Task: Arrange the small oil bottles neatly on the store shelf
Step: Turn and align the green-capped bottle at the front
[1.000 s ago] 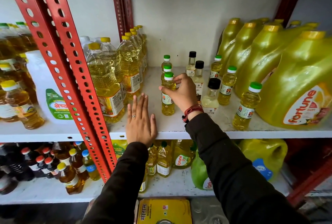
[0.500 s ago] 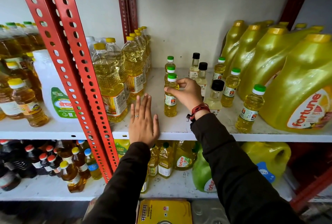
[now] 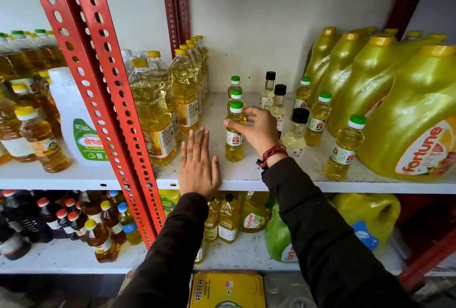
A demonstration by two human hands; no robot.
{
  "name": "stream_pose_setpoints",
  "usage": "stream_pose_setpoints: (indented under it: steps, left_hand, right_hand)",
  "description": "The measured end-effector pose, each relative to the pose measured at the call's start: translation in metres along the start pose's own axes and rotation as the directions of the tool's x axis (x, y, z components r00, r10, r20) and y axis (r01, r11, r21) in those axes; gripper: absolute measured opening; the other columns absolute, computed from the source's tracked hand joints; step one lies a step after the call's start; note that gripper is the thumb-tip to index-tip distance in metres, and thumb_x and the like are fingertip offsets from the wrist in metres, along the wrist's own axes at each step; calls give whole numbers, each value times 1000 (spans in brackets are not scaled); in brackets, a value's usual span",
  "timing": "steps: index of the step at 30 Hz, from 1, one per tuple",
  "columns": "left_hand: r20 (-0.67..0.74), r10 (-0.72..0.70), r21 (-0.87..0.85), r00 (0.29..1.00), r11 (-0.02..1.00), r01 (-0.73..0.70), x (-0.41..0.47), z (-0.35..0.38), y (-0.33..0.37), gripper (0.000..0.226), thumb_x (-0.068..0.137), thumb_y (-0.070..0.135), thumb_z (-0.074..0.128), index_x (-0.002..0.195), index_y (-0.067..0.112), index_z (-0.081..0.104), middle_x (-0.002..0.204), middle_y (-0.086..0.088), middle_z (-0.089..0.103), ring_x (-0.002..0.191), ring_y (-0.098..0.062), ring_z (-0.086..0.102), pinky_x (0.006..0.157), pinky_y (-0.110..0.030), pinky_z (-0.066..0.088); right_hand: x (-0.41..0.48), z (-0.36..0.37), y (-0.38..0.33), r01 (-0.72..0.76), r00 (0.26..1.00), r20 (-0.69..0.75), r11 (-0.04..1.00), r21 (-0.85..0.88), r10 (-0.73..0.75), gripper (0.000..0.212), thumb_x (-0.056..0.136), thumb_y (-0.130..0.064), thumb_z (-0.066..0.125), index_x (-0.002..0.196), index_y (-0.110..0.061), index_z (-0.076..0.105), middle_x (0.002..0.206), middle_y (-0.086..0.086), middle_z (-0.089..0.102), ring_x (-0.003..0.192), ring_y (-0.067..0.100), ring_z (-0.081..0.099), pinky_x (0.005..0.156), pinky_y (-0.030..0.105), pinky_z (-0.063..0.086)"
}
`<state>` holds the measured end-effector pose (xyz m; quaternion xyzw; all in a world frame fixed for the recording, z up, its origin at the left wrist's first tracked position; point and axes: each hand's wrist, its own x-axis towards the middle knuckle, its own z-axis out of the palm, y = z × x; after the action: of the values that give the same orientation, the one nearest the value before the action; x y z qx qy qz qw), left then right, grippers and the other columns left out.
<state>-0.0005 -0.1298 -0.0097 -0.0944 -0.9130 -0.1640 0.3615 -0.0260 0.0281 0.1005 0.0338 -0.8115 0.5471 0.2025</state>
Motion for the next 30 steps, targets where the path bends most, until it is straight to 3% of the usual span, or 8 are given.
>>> stream_pose_setpoints:
  steps: [6, 11, 14, 22, 30]
  left_hand:
    - [-15, -2, -12, 1000, 1000, 2, 0, 0, 1, 68, 100, 35, 28, 162, 6, 25, 171, -10, 19, 160, -23, 3, 130, -38, -6]
    - [-13, 0, 0, 1000, 1000, 0, -1, 0, 0, 68, 101, 36, 26, 162, 6, 24, 171, -10, 18, 160, -23, 2, 129, -35, -10]
    - [-16, -2, 8, 1000, 1000, 2, -1, 1, 0, 68, 101, 36, 26, 163, 7, 23, 172, -10, 17, 160, -23, 2, 128, -35, -11]
    - [-28, -3, 22, 1000, 1000, 4, -1, 3, 0, 68, 100, 36, 26, 163, 8, 22, 172, -10, 18, 160, -23, 3, 129, -35, -10]
    - [-19, -3, 33, 1000, 999, 3, -1, 4, -1, 68, 101, 36, 25, 163, 8, 22, 172, -10, 17, 160, -22, 1, 129, -36, -10]
  right_hand:
    - [-20, -6, -4, 9, 1000, 15, 1000, 8, -9, 45, 65, -35, 91, 101, -14, 73, 96, 3, 79, 89, 11, 74, 84, 38, 62]
    - [-40, -10, -11, 43, 999, 8, 999, -22, -43, 43, 64, -39, 90, 98, -18, 74, 93, -1, 80, 85, 4, 74, 81, 22, 57]
    - [-48, -12, -14, 53, 999, 12, 998, -23, -53, 42, 64, -39, 90, 98, -20, 74, 95, -1, 80, 86, 3, 74, 81, 20, 56]
    - [-57, -13, -18, 49, 999, 3, 998, -34, -49, 47, 65, -38, 90, 103, -16, 74, 99, 1, 79, 92, 9, 74, 90, 36, 60]
    - [-59, -12, -15, 55, 998, -25, 997, -52, -57, 46, 64, -44, 89, 100, -22, 73, 98, -3, 79, 91, 5, 73, 88, 36, 61]
